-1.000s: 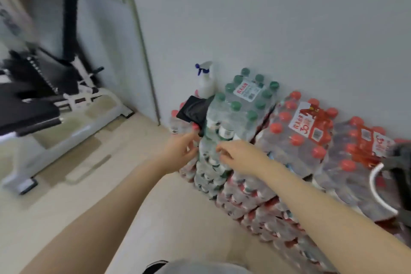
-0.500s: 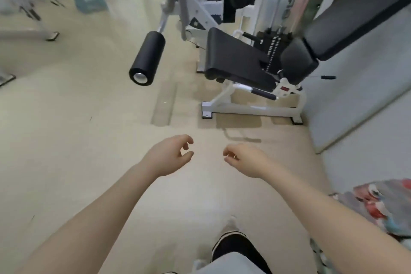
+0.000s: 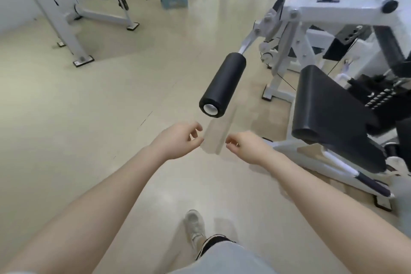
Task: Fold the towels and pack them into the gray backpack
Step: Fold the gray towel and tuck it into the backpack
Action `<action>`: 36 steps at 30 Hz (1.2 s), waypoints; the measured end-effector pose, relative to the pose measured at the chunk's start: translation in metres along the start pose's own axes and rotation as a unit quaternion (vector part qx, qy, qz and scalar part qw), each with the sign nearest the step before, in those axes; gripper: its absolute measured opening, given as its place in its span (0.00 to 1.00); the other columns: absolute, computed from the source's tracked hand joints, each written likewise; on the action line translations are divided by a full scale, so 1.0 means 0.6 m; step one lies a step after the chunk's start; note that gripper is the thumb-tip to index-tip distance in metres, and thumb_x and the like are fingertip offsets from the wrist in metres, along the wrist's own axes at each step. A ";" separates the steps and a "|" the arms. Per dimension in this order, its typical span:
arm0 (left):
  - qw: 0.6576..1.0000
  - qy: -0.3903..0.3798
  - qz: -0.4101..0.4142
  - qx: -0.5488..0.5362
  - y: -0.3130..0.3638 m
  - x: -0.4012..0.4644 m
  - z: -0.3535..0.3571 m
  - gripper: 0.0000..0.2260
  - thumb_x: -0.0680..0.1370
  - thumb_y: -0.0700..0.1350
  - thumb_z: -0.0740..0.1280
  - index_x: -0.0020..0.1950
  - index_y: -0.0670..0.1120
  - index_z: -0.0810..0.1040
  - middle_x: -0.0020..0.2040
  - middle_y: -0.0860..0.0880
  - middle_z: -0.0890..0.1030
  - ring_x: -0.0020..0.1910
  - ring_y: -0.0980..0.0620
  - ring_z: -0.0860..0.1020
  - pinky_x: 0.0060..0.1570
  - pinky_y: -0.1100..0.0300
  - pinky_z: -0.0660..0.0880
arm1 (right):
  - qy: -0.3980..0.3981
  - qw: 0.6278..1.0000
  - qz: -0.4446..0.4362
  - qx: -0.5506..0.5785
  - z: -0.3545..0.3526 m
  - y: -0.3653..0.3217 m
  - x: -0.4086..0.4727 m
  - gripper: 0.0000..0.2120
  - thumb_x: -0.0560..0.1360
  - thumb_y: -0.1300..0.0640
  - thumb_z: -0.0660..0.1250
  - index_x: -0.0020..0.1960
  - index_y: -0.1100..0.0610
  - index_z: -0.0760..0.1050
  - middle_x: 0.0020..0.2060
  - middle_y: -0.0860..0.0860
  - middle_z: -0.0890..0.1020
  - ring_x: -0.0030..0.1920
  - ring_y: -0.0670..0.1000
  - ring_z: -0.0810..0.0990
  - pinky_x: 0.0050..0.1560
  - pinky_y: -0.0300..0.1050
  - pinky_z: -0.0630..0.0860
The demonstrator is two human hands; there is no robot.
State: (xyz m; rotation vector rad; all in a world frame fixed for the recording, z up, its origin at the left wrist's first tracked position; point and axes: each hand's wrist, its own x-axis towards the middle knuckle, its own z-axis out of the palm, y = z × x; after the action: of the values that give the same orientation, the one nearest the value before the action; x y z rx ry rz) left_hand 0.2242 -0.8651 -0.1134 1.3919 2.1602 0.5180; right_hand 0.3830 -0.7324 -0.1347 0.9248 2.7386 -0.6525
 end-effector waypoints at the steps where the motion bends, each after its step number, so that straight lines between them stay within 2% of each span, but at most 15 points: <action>1: 1.000 -0.005 -0.002 0.006 -0.009 0.037 -0.026 0.14 0.77 0.52 0.60 0.61 0.50 0.71 0.50 0.55 0.76 0.48 0.52 0.76 0.52 0.54 0.75 | 0.002 1.000 0.005 0.008 -0.022 -0.005 0.043 0.12 0.78 0.55 0.57 0.56 0.56 0.75 0.52 0.53 0.80 0.53 0.55 0.77 0.50 0.48 0.73; 6: 1.000 -0.017 0.006 0.004 -0.074 0.202 -0.126 0.14 0.77 0.51 0.60 0.61 0.50 0.71 0.50 0.55 0.75 0.47 0.52 0.76 0.52 0.53 0.75 | -0.002 0.999 0.026 0.036 -0.102 -0.027 0.227 0.11 0.78 0.55 0.57 0.53 0.57 0.75 0.50 0.53 0.80 0.50 0.55 0.77 0.50 0.49 0.75; 11: 0.999 -0.032 0.022 0.005 -0.166 0.360 -0.192 0.13 0.78 0.50 0.60 0.62 0.49 0.71 0.53 0.54 0.76 0.47 0.52 0.76 0.51 0.54 0.75 | -0.012 0.996 0.066 0.057 -0.131 -0.031 0.398 0.09 0.77 0.54 0.58 0.51 0.56 0.75 0.47 0.52 0.81 0.48 0.54 0.78 0.48 0.50 0.76; 16: 0.995 -0.076 0.062 0.011 -0.267 0.564 -0.271 0.13 0.78 0.49 0.60 0.62 0.48 0.71 0.52 0.53 0.76 0.46 0.52 0.76 0.47 0.58 0.73 | 0.007 0.989 0.117 0.084 -0.144 -0.038 0.596 0.10 0.77 0.54 0.57 0.52 0.55 0.75 0.49 0.51 0.81 0.48 0.52 0.77 0.50 0.50 0.77; 20: 0.985 -0.122 0.117 0.021 -0.310 0.740 -0.369 0.13 0.78 0.47 0.61 0.62 0.46 0.71 0.50 0.52 0.76 0.43 0.52 0.75 0.44 0.61 0.69 | 0.033 0.977 0.174 0.119 -0.199 -0.059 0.748 0.11 0.78 0.54 0.58 0.53 0.57 0.76 0.51 0.51 0.81 0.50 0.52 0.78 0.53 0.49 0.76; 24: 0.970 -0.157 0.183 0.038 -0.296 0.906 -0.451 0.13 0.78 0.46 0.60 0.62 0.46 0.70 0.50 0.52 0.76 0.43 0.53 0.75 0.43 0.62 0.68 | 0.091 0.954 0.241 0.154 -0.281 -0.062 0.854 0.11 0.78 0.54 0.57 0.53 0.56 0.76 0.49 0.50 0.80 0.50 0.52 0.78 0.52 0.50 0.76; 27: 0.957 -0.178 0.226 0.033 -0.258 1.008 -0.471 0.13 0.78 0.45 0.60 0.62 0.45 0.71 0.47 0.53 0.76 0.43 0.52 0.74 0.43 0.62 0.68 | 0.128 0.934 0.290 0.163 -0.329 -0.040 0.894 0.11 0.78 0.55 0.57 0.54 0.56 0.75 0.46 0.49 0.79 0.49 0.52 0.77 0.50 0.49 0.76; 31: 0.929 -0.214 0.298 0.046 -0.187 1.125 -0.462 0.13 0.78 0.44 0.60 0.62 0.45 0.71 0.48 0.52 0.76 0.45 0.50 0.76 0.46 0.60 0.71 | 0.209 0.894 0.355 0.175 -0.380 0.033 0.929 0.10 0.77 0.55 0.58 0.53 0.55 0.75 0.48 0.51 0.81 0.49 0.53 0.78 0.50 0.50 0.76; 36: 0.896 -0.217 0.386 0.048 -0.057 1.270 -0.439 0.13 0.78 0.44 0.59 0.62 0.47 0.71 0.46 0.55 0.75 0.44 0.52 0.75 0.48 0.59 0.73 | 0.308 0.849 0.404 0.144 -0.475 0.152 0.961 0.11 0.78 0.58 0.58 0.56 0.58 0.76 0.53 0.53 0.80 0.56 0.53 0.76 0.54 0.47 0.72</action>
State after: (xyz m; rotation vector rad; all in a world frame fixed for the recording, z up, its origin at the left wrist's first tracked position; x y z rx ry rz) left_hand -0.2200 -0.1918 -0.0862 2.1722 1.2412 0.3206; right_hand -0.0249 -0.2294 -0.0866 2.5212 2.2927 -0.6584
